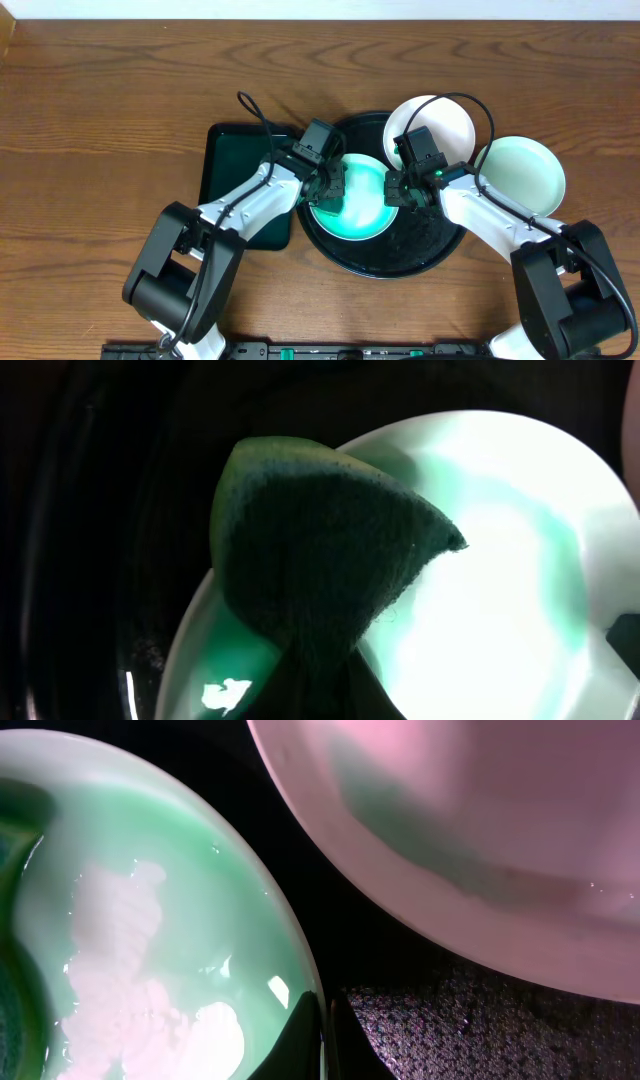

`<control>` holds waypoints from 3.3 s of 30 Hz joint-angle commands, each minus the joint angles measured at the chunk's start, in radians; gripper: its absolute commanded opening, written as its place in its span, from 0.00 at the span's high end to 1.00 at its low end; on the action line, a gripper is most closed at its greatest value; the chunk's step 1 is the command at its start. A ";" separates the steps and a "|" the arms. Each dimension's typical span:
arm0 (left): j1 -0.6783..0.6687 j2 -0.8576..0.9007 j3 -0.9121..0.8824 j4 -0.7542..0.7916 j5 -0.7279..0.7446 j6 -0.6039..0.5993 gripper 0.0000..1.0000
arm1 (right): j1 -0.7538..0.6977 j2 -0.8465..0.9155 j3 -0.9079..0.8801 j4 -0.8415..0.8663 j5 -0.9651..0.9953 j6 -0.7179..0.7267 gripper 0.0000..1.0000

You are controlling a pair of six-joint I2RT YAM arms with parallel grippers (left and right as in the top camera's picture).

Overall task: Clean dirty plates on tray and stack at the side
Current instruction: 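Scrub the pale green plate rim area with the left gripper sponge, then carry the sponge with the left gripper into the dark green dish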

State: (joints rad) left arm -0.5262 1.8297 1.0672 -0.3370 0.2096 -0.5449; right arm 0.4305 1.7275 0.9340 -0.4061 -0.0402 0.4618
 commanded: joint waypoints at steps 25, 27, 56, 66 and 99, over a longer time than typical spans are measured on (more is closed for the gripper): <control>-0.004 -0.058 0.003 -0.021 -0.080 -0.018 0.93 | 0.010 0.016 0.010 0.007 -0.021 -0.007 0.99; -0.012 -0.038 -0.005 -0.021 -0.080 -0.018 0.93 | 0.010 0.016 0.010 0.010 -0.021 -0.007 0.99; -0.081 -0.207 0.016 0.002 0.059 -0.043 0.93 | 0.010 0.016 0.010 0.010 -0.021 -0.007 0.99; 0.136 -0.444 0.016 -0.192 -0.003 0.029 0.93 | 0.010 0.016 0.010 0.011 -0.021 -0.007 0.99; 0.438 -0.334 -0.031 -0.432 -0.143 0.257 0.93 | 0.010 0.016 0.010 0.010 -0.020 -0.007 0.99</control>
State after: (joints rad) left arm -0.0921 1.4643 1.0473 -0.7631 0.0868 -0.3176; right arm 0.4305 1.7279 0.9340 -0.4030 -0.0406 0.4618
